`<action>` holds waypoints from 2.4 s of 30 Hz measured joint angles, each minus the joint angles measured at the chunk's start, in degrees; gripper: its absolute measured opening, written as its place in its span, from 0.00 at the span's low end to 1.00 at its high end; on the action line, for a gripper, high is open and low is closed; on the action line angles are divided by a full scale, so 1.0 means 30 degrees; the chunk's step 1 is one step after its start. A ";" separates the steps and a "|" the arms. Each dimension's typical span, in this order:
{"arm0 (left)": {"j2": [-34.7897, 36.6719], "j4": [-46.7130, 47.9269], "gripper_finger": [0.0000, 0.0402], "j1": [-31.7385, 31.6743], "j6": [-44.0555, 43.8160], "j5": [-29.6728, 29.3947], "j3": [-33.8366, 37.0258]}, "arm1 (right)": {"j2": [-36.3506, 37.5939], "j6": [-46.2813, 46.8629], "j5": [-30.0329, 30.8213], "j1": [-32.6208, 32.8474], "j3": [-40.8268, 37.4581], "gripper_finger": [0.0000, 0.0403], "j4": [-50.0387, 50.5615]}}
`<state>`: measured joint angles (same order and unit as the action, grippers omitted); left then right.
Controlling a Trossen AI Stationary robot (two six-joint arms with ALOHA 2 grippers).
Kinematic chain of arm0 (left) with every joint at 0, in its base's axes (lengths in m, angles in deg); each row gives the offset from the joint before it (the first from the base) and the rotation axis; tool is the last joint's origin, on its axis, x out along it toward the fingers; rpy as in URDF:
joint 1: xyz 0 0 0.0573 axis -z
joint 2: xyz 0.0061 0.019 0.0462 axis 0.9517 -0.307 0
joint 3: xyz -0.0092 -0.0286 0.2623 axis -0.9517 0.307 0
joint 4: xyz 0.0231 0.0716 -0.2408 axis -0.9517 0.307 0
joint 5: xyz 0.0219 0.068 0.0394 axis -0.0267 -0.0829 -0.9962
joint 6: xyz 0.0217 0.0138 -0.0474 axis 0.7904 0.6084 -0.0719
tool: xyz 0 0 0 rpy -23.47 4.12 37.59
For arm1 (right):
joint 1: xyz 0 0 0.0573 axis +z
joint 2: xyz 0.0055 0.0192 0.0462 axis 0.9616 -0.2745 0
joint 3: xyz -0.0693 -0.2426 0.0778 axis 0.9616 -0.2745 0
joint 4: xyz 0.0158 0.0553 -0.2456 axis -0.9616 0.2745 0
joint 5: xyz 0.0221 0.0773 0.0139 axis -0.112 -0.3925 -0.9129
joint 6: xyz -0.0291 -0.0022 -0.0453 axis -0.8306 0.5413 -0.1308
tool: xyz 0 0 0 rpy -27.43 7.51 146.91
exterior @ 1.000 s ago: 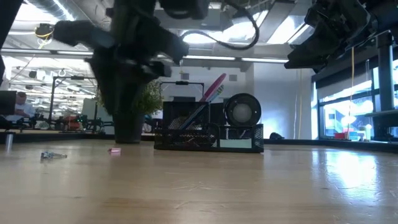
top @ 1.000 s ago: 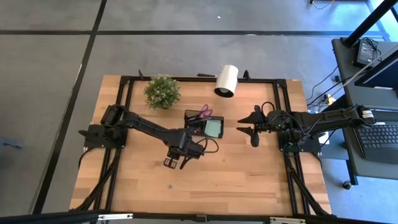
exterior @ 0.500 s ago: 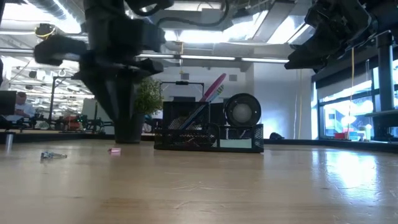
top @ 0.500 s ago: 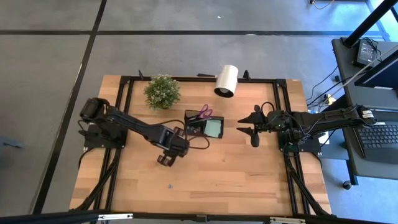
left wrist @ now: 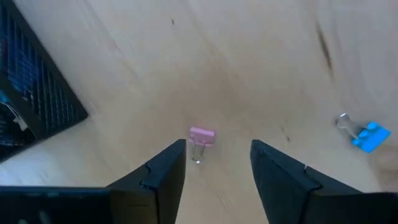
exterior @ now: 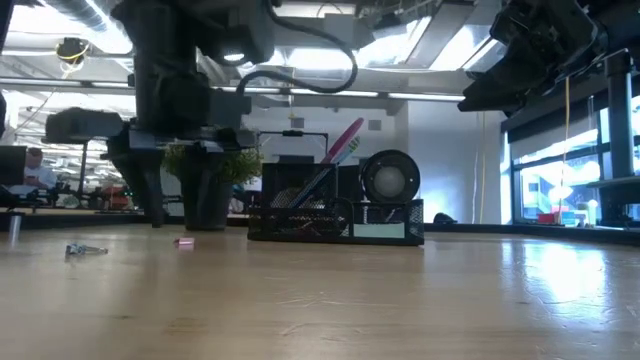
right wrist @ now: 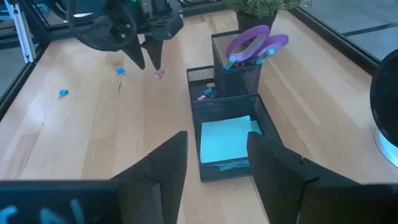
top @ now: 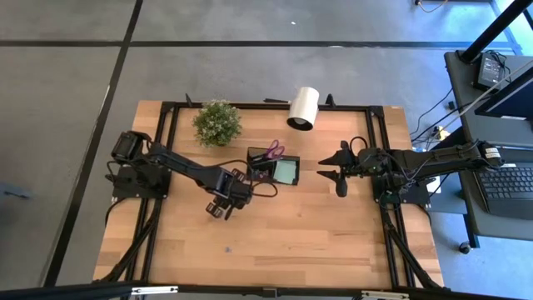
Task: Pick and place office supplies into organizer
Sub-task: Put the pink binder clip into the black desk organizer
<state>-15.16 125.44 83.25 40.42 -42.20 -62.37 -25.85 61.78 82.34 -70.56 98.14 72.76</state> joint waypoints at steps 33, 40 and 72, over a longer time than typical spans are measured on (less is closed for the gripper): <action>-0.2246 -0.0551 0.38 -0.1123 0.1664 0.1601 -0.0126 | 0.0000 0.0015 0.0004 -0.0007 0.0000 0.42 0.0175; -0.2193 -0.0471 0.32 -0.1120 0.1671 0.1608 -0.0080 | 0.0000 -0.0029 0.0001 -0.0003 0.0000 0.42 0.0182; -0.2191 0.0534 0.34 -0.0370 0.6943 0.0723 -0.0097 | 0.0000 0.0090 0.0002 -0.0007 0.0000 0.42 0.0187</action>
<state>-21.73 127.05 82.14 61.25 -40.03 -62.66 -25.85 62.05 82.35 -70.58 98.14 73.33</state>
